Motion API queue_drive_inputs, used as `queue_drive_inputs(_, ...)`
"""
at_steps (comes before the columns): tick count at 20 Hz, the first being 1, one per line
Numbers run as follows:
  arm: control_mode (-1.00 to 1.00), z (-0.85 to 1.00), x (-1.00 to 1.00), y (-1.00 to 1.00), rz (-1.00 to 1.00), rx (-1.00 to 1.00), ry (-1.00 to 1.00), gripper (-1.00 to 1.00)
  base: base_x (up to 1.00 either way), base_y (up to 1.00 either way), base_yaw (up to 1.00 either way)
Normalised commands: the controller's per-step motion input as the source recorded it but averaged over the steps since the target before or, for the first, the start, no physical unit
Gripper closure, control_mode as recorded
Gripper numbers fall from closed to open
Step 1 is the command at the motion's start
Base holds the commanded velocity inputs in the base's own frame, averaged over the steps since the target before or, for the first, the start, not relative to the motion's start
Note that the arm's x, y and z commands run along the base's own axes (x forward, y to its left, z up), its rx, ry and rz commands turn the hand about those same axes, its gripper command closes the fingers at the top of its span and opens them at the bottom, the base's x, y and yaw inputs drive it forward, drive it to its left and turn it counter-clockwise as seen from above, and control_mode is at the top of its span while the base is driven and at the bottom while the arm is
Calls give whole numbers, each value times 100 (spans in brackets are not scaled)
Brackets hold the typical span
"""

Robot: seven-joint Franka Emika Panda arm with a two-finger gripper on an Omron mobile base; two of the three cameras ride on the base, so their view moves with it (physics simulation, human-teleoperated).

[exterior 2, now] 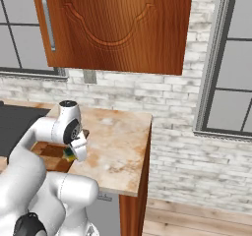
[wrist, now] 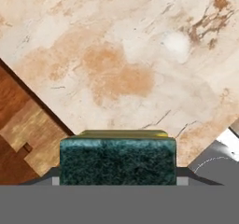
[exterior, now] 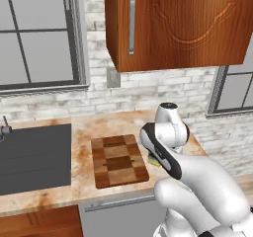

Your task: Pick up the sponge from the counter and clean the cutting board by briefly scrubbing or pressing down on the cutting board. Once finished, release the sponge.

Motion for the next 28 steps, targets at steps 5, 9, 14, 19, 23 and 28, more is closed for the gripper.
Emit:
queue_drive_inputs(5,-100,0,-25,27,-31,1,14,100,0,0,0)
queue_drive_inputs(9,-100,-5,-16,35,-29,0,12,100,0,0,0)
queue_drive_inputs(14,-100,-7,-2,41,-24,0,10,100,0,0,0)
queue_drive_inputs(19,-100,-4,0,20,-16,0,4,100,0,0,0)
queue_drive_inputs(23,-100,-14,1,12,-14,0,0,100,0,0,0)
queue_drive_inputs(28,-100,-21,2,8,-13,0,0,100,0,0,0)
